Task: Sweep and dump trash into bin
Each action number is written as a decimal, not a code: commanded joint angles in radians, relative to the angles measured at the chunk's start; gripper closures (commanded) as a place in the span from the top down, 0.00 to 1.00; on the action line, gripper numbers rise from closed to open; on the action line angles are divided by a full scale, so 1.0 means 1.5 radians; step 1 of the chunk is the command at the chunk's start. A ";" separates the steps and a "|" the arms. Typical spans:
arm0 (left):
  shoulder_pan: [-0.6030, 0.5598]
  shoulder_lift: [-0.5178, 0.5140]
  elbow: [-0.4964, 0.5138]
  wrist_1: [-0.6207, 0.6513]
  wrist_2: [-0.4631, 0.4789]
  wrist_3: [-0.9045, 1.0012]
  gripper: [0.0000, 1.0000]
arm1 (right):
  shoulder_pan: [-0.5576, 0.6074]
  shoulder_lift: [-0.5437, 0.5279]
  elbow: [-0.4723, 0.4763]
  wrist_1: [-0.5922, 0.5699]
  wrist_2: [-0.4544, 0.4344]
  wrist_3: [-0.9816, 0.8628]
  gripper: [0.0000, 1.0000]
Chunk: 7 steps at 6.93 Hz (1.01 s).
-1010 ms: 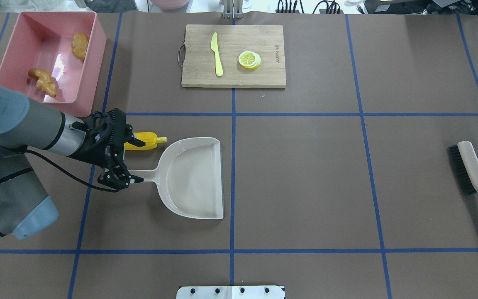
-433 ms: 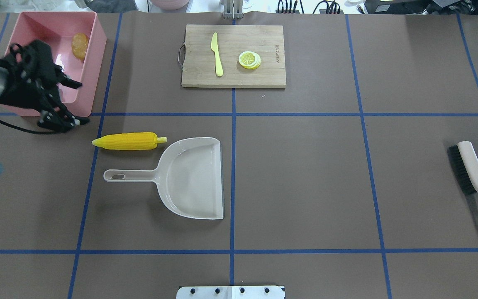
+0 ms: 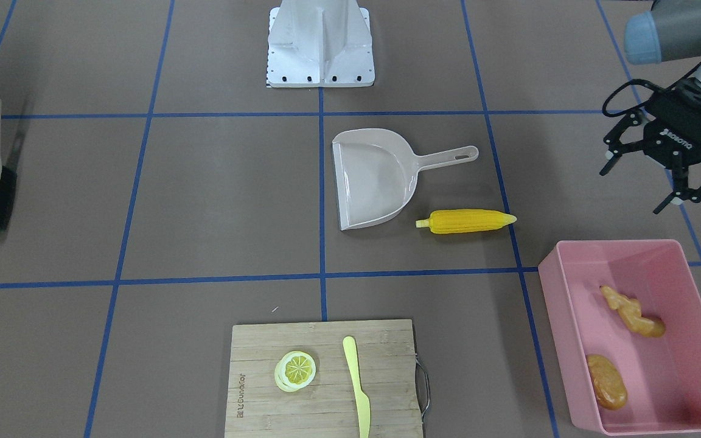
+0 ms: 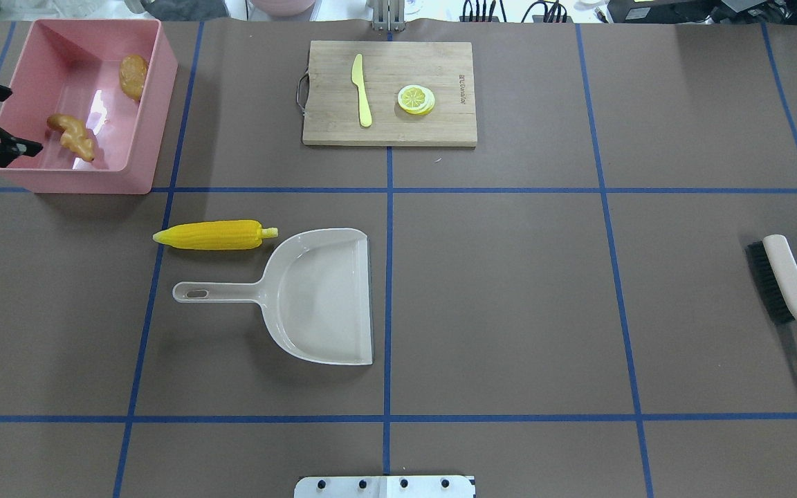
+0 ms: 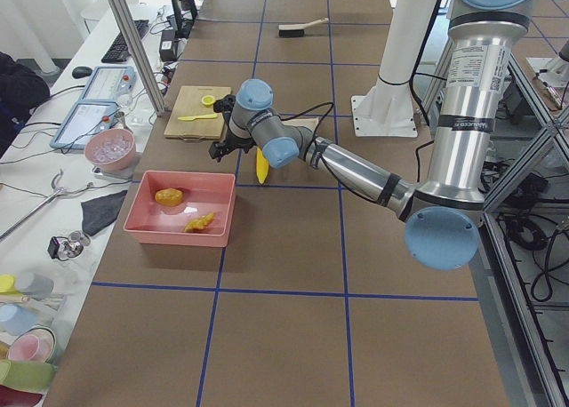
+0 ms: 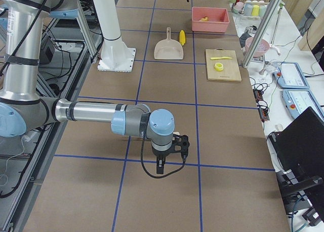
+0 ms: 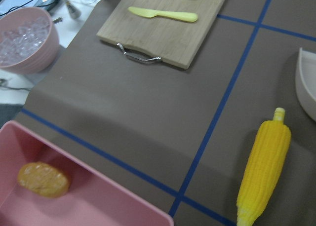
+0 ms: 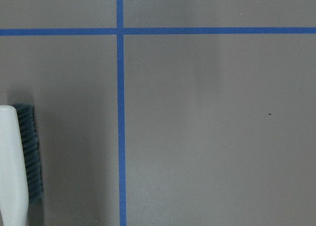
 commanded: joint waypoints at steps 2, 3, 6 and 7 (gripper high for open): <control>-0.144 0.041 0.054 0.246 -0.136 -0.004 0.99 | -0.006 0.001 0.004 -0.018 -0.004 0.000 1.00; -0.163 0.059 0.074 0.247 -0.137 -0.003 0.99 | -0.003 0.000 0.008 -0.019 -0.004 -0.001 1.00; -0.238 0.123 0.063 0.248 -0.136 -0.003 0.99 | 0.000 -0.001 0.008 -0.017 -0.004 -0.002 1.00; -0.259 0.148 0.060 0.247 -0.135 -0.003 0.99 | 0.000 -0.001 0.008 -0.017 -0.004 -0.002 1.00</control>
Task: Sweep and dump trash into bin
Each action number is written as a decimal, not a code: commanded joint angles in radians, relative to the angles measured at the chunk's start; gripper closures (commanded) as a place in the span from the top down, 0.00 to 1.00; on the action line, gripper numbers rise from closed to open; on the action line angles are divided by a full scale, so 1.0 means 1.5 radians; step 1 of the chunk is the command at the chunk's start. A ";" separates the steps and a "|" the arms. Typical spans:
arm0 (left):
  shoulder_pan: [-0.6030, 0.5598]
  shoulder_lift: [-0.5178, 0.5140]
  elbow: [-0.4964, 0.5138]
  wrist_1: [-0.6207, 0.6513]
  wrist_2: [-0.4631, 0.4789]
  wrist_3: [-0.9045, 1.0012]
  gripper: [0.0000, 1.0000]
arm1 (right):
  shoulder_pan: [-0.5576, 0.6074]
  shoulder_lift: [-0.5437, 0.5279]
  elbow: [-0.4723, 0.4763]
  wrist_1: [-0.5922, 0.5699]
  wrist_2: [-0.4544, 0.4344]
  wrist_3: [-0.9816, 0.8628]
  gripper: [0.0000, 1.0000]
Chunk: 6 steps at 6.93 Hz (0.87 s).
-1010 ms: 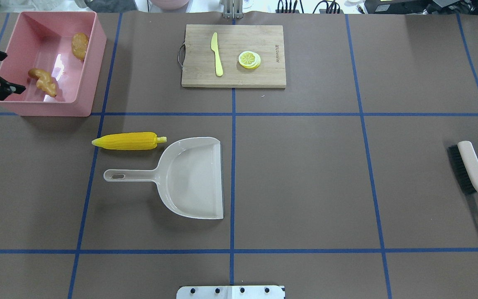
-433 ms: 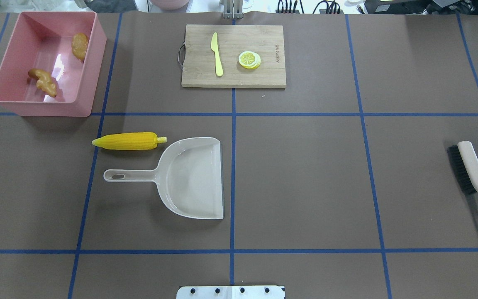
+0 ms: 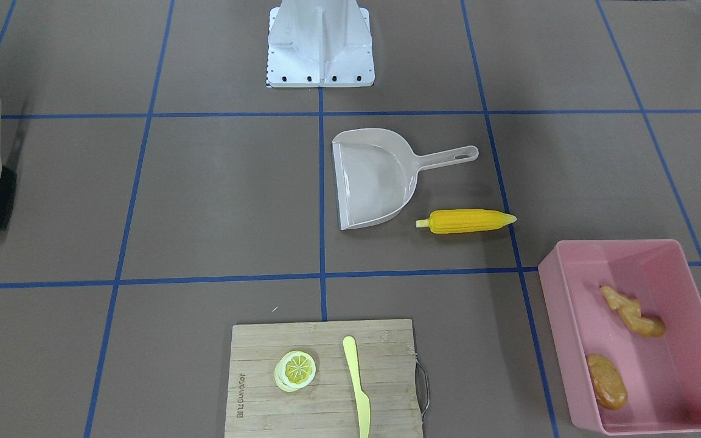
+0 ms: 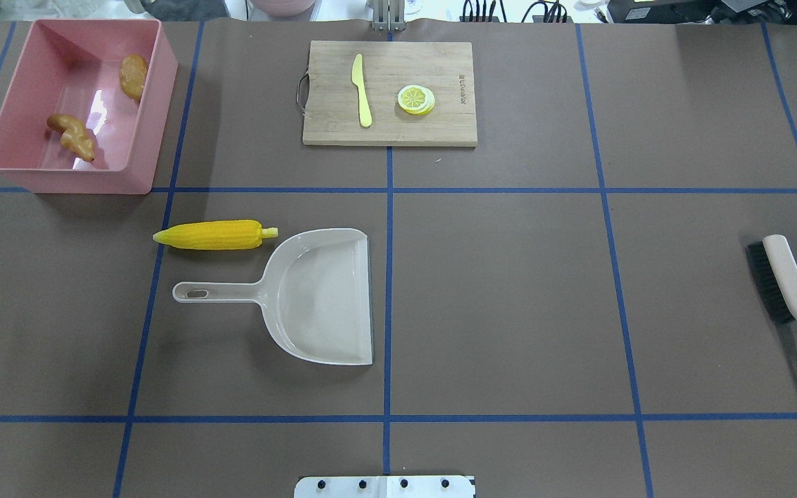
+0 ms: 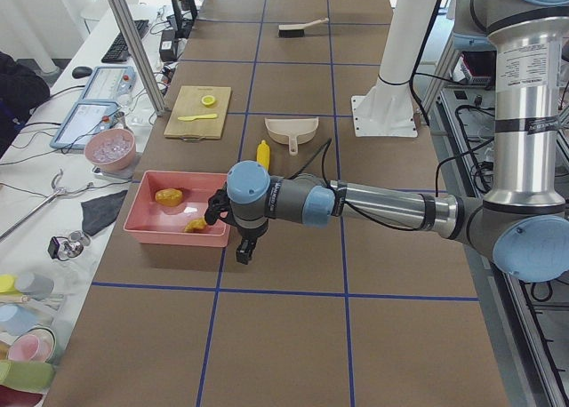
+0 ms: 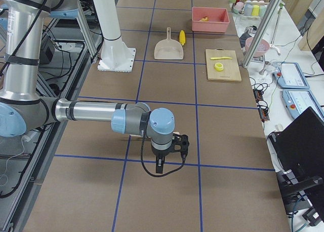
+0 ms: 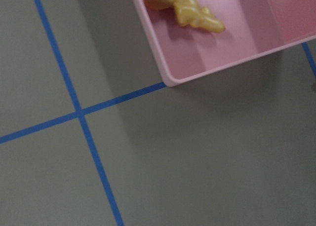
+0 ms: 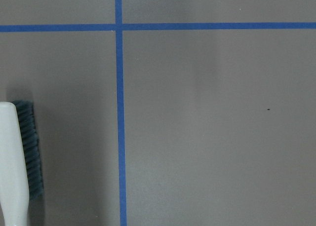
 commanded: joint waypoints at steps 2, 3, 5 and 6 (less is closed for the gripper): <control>-0.067 0.041 0.042 0.002 0.063 -0.006 0.99 | 0.000 0.000 0.000 0.000 0.000 -0.002 1.00; -0.069 0.042 0.068 0.003 0.062 -0.007 0.99 | 0.000 0.000 0.000 0.000 0.000 -0.004 1.00; -0.070 0.035 0.063 0.000 0.065 -0.006 0.99 | 0.000 -0.001 0.000 0.000 -0.001 -0.005 1.00; -0.070 0.038 0.058 -0.001 0.063 -0.006 0.99 | 0.000 -0.002 -0.001 0.000 -0.002 -0.003 1.00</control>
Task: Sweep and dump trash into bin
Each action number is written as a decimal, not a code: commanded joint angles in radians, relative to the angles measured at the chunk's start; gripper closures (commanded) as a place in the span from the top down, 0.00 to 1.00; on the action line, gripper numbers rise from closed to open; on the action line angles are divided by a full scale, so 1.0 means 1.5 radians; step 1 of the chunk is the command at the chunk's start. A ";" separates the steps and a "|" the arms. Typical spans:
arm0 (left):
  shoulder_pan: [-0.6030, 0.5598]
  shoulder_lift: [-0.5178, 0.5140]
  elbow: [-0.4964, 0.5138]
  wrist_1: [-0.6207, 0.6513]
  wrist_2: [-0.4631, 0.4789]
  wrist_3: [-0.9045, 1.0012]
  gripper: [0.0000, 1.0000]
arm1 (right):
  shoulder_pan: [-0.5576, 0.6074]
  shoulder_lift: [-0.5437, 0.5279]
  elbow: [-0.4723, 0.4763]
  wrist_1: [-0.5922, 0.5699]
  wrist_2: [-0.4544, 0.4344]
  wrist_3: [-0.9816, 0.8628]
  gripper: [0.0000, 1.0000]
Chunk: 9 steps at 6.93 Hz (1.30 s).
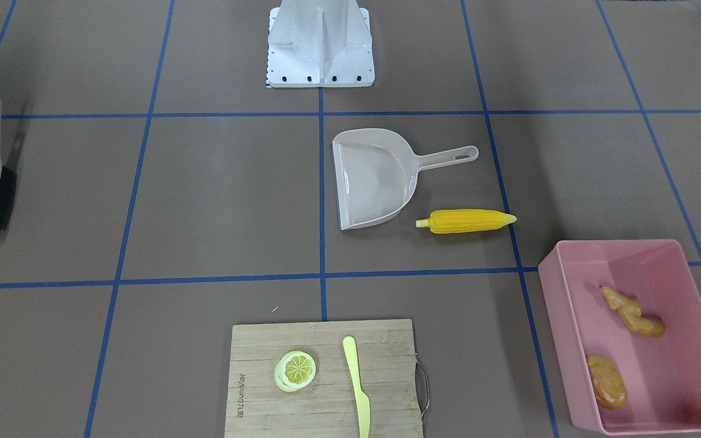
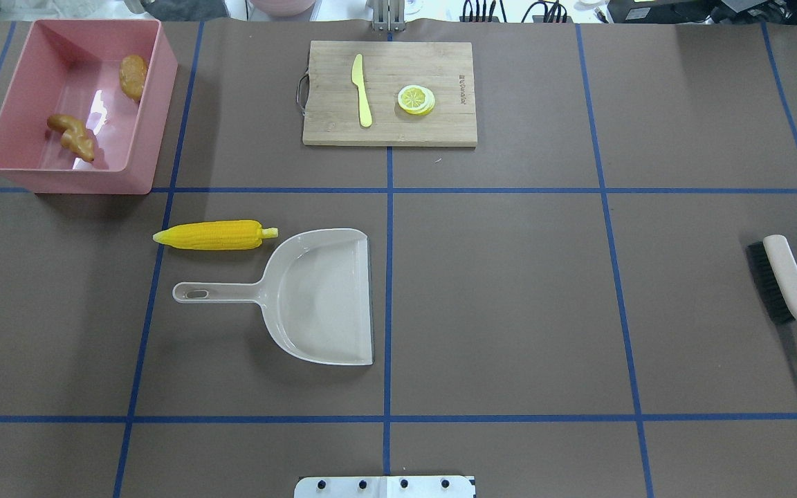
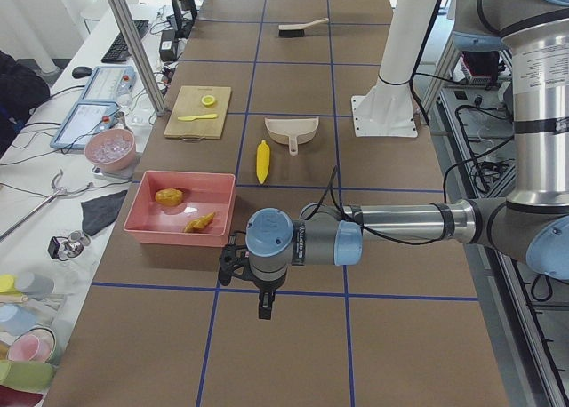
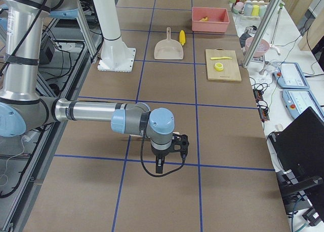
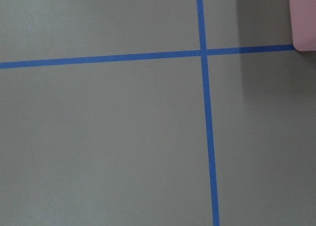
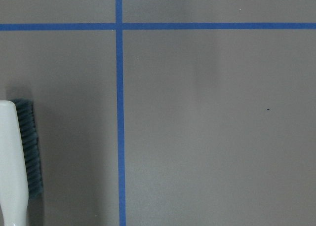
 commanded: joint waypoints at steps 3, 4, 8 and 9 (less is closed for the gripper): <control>0.000 0.001 -0.005 0.002 -0.001 -0.001 0.99 | 0.001 -0.008 0.018 -0.002 -0.021 0.001 1.00; 0.000 0.001 -0.006 0.002 -0.001 -0.001 0.99 | 0.001 -0.008 0.019 0.001 -0.022 0.001 1.00; 0.001 0.001 -0.013 0.002 0.002 0.000 0.99 | 0.008 -0.009 0.034 -0.003 -0.007 0.005 1.00; 0.001 0.000 -0.012 0.002 0.002 0.000 0.99 | 0.009 -0.009 0.033 -0.003 -0.007 0.005 1.00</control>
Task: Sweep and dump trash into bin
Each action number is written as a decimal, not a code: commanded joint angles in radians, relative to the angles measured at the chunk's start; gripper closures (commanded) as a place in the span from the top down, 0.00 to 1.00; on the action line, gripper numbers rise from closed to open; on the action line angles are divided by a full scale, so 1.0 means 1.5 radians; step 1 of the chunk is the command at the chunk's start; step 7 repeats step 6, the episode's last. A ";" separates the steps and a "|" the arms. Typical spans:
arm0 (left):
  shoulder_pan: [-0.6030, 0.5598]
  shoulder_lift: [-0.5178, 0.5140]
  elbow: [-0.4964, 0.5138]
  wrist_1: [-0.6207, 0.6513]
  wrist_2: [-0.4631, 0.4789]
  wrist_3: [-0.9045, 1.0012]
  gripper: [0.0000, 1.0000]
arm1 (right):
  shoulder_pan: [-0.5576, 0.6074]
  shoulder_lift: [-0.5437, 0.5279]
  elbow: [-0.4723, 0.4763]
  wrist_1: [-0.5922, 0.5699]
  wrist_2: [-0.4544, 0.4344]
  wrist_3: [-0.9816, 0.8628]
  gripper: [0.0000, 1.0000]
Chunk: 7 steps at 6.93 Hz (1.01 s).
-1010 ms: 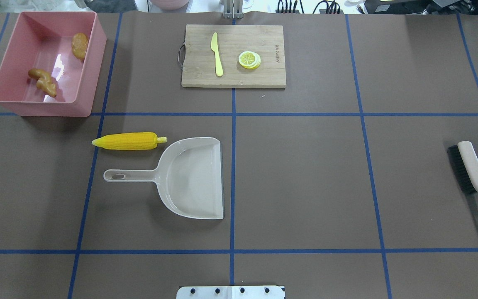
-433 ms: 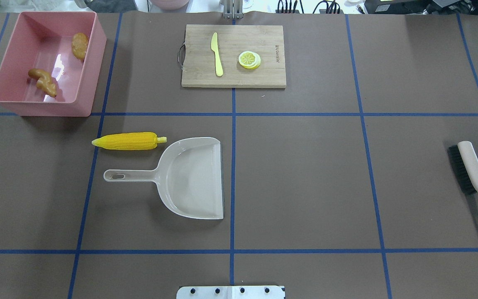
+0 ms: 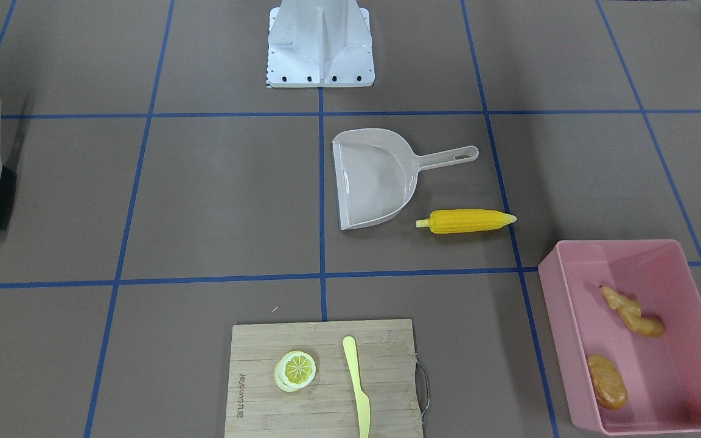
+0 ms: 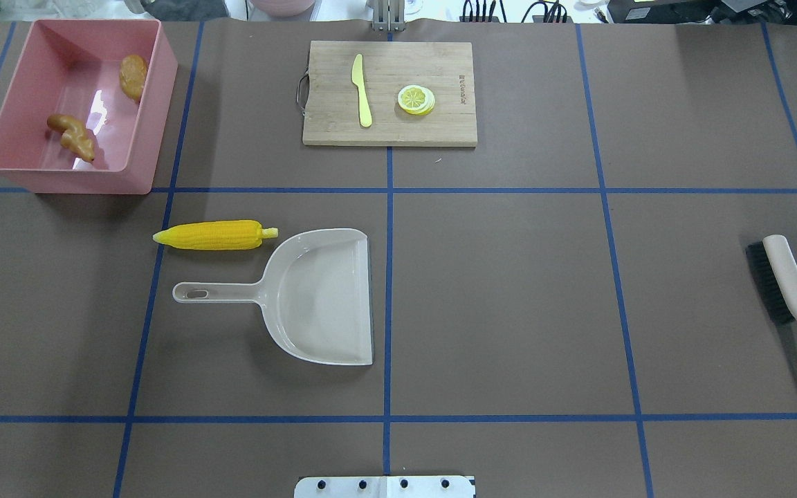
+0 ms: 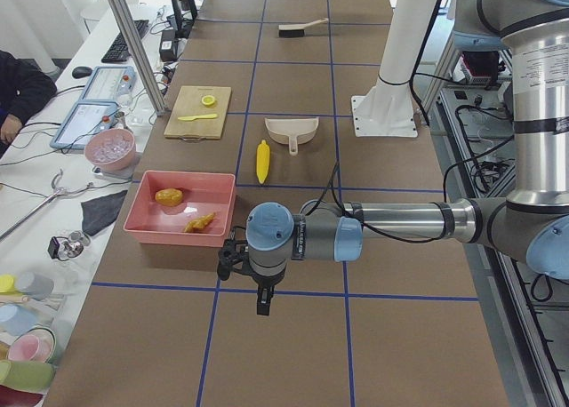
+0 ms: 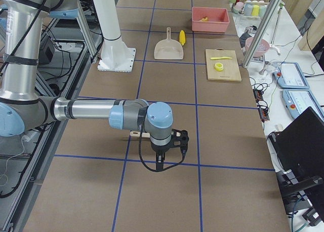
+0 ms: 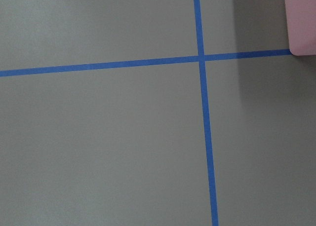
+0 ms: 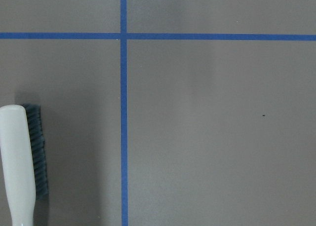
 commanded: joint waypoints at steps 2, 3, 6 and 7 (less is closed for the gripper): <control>0.000 0.000 0.001 0.000 0.000 0.000 0.99 | 0.002 -0.002 -0.004 0.001 0.001 -0.001 1.00; 0.000 0.000 0.001 0.000 -0.001 0.000 0.99 | 0.002 -0.002 -0.004 0.001 0.001 -0.004 1.00; 0.000 0.005 -0.001 0.000 -0.001 0.001 0.99 | 0.002 -0.002 -0.002 0.001 0.001 -0.005 1.00; 0.000 0.005 -0.001 0.000 -0.001 0.001 0.99 | 0.002 -0.002 -0.002 0.001 0.001 -0.005 1.00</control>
